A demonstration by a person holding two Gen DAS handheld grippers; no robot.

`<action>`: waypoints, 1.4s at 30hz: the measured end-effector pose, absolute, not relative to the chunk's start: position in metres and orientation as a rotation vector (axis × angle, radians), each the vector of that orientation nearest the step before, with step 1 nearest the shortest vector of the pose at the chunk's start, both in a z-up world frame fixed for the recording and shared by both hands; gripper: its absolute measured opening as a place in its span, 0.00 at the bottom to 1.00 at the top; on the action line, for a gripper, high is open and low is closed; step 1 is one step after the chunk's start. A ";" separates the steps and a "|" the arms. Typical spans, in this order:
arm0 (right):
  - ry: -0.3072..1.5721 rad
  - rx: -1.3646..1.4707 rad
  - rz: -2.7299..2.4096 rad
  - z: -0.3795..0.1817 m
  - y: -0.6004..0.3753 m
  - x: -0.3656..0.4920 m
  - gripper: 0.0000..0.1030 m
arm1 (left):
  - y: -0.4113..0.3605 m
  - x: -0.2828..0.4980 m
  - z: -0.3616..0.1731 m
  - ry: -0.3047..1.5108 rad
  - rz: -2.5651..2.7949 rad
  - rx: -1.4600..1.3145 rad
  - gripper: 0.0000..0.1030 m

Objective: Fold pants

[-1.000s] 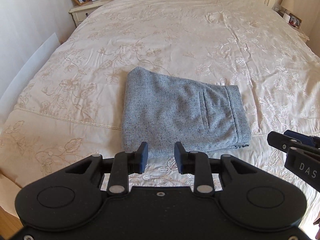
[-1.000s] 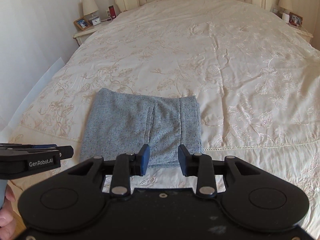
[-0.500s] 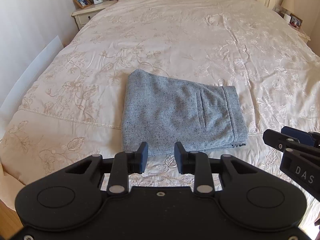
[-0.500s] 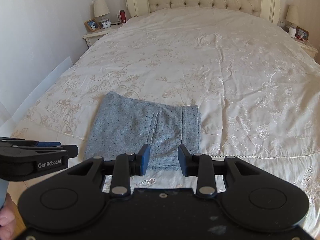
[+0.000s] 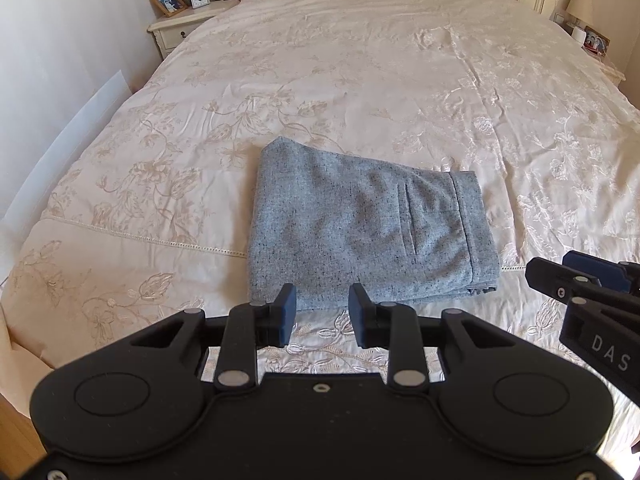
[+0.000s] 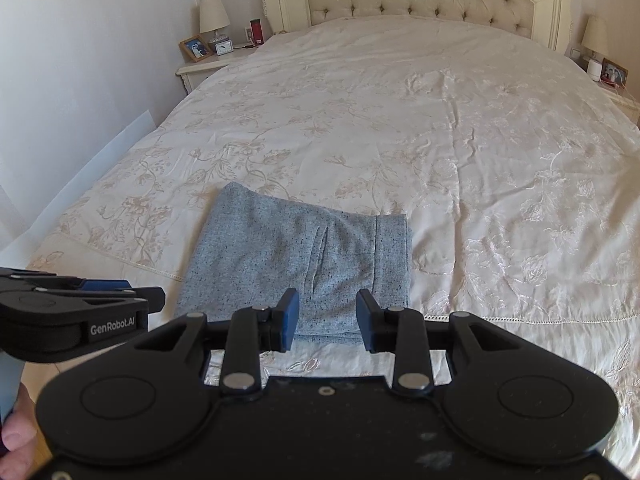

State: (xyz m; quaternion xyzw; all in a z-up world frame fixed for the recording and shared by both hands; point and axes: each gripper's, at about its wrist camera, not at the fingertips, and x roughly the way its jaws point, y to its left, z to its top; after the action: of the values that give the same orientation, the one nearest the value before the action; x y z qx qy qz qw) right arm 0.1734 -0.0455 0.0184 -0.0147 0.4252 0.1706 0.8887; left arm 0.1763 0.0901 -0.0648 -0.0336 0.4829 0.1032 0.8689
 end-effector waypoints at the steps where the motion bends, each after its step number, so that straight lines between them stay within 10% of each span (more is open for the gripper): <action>1: 0.885 -0.030 0.354 0.018 -0.046 0.173 0.33 | 0.090 0.176 -0.065 1.012 0.213 -0.070 0.38; 42: 0.919 -0.011 0.326 0.009 -0.036 0.173 0.33 | 0.099 0.181 -0.077 1.039 0.182 -0.033 0.38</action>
State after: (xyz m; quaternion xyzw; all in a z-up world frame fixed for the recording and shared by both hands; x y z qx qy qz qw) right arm 0.1734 -0.0357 0.0086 -0.0054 0.4417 0.1564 0.8834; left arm 0.1810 0.0985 -0.0774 -0.0158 0.4959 0.0870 0.8639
